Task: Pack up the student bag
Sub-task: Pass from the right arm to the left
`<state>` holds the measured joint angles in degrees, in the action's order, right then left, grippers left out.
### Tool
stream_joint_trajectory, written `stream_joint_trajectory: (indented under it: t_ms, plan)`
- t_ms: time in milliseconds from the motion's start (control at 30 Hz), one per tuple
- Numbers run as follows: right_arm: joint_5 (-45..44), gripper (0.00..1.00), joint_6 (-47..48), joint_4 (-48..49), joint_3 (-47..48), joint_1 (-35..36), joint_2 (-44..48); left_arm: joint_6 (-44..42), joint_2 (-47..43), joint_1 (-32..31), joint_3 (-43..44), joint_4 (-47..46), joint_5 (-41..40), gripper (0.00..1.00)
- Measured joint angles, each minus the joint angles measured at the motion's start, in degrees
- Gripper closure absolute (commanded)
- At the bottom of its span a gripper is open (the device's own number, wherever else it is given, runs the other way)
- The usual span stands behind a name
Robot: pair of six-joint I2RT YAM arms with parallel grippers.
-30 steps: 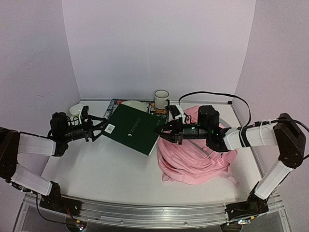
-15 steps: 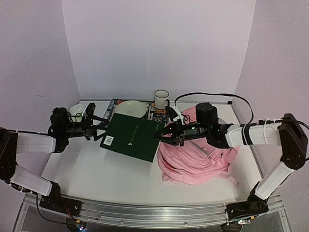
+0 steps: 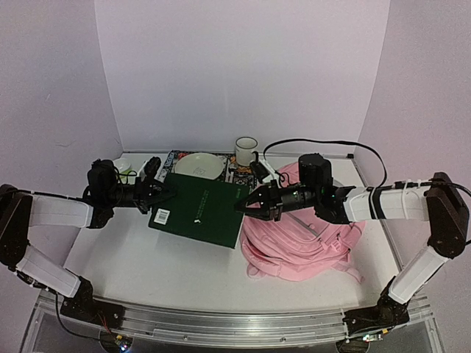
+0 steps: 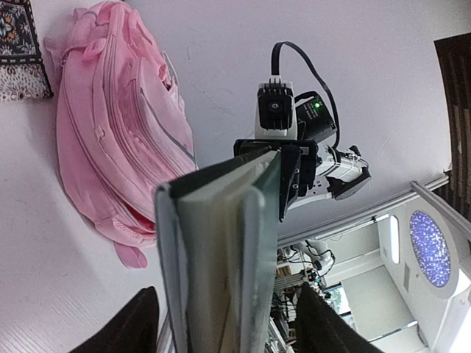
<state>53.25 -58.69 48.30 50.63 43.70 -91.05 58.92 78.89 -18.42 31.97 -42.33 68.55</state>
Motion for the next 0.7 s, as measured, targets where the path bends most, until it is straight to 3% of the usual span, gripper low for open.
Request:
stream_joint_trajectory:
  t_ms: [167,233,367,567,700]
  plan:
    - [1.2,0.99,1.7,-2.3,1.6,0.0,-0.5,0.5,-0.1,0.0,0.1,0.0,1.1,0.89]
    - [1.0,0.9,3.9,-5.4,2.6,0.0,-0.9,1.3,-0.4,0.1,0.1,-0.3,1.7,1.0]
    - [-0.5,0.64,12.0,-16.2,6.0,-0.1,-1.1,1.6,-1.5,0.5,-0.5,-1.5,2.4,1.0]
    - [-14.3,0.47,25.2,-34.2,9.6,0.4,1.1,4.2,-2.8,1.9,-5.0,-0.2,-2.3,1.0]
    - [-25.9,0.43,31.9,-43.6,11.1,1.7,3.8,6.4,-3.9,2.3,-8.5,2.2,-9.0,1.0]
